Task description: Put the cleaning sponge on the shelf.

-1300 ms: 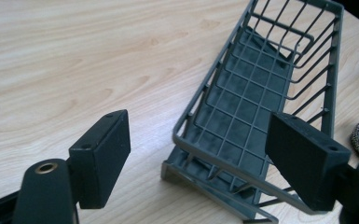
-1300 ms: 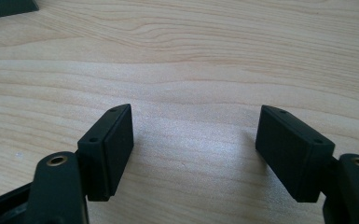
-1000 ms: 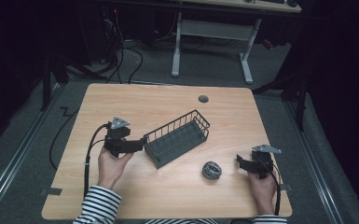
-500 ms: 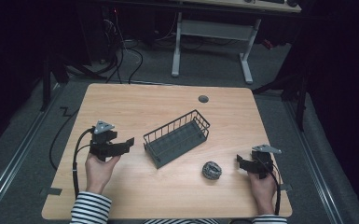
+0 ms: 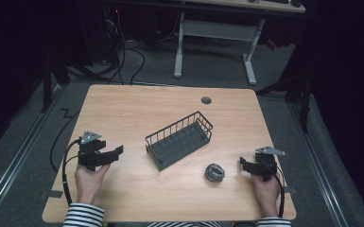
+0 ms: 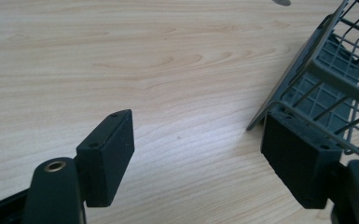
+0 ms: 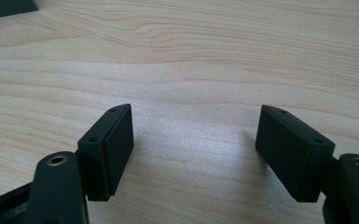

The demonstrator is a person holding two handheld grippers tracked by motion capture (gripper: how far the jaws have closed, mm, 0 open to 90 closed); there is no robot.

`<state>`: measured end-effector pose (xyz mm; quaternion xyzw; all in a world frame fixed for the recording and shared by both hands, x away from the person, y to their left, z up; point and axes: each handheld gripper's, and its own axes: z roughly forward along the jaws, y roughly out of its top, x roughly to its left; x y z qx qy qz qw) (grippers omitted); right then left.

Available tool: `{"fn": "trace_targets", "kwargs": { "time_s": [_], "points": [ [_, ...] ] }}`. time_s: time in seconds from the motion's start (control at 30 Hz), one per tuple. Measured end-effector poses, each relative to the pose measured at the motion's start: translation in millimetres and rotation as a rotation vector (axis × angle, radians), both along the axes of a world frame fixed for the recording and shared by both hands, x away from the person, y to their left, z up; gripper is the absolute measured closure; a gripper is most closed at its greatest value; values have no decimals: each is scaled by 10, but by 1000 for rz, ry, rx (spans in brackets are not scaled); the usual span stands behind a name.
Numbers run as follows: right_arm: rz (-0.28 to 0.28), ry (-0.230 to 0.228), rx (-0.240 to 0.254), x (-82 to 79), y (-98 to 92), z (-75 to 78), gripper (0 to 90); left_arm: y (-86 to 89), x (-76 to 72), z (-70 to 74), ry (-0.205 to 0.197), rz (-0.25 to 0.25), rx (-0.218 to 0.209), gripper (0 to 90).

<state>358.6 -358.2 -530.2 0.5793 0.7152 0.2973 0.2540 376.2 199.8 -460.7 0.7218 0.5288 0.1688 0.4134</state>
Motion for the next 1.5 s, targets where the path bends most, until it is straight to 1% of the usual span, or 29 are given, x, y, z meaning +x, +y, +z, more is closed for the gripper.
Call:
{"fn": "trace_targets", "kwargs": {
  "time_s": [0.03,0.07,0.13,0.2,0.23,0.33,0.37,0.53,0.57,0.63,0.7,0.8,0.9,0.93,1.13,1.33,1.5],
  "points": [
    [0,0,0,0,0,0,279,0,0,0,0,0,0,261],
    [0,0,0,0,0,0,279,35,-17,-49,7,12,-3,261],
    [0,0,0,0,1,0,279,51,-24,-74,13,14,-3,261],
    [0,0,0,0,1,0,279,89,-43,-150,25,28,-9,261],
    [0,0,0,0,1,0,279,89,-43,-150,25,28,-9,261],
    [-1,0,1,0,1,0,279,140,-63,-245,40,41,-19,261],
    [-1,0,1,0,1,0,279,140,-63,-245,40,41,-19,261],
    [-1,0,1,0,1,0,279,179,-86,-364,55,64,-35,261],
    [-1,0,0,0,1,0,279,179,-86,-364,55,64,-35,261],
    [-1,0,1,0,1,0,279,191,-96,-424,62,79,-38,263],
    [-1,0,0,0,1,0,279,194,-98,-442,63,85,-36,264],
    [-1,0,0,0,2,0,280,197,-106,-504,66,97,-24,265],
    [-1,0,1,0,1,0,279,198,-104,-529,65,96,-19,264],
    [-2,0,0,0,1,0,279,198,-102,-557,69,95,-9,263],
    [-1,0,1,0,1,0,279,198,-100,-607,63,102,3,263],
    [-2,0,1,0,1,0,279,160,-77,-649,57,108,48,263],
    [-1,0,1,0,1,0,280,137,-53,-679,53,114,64,263]
  ]
}}
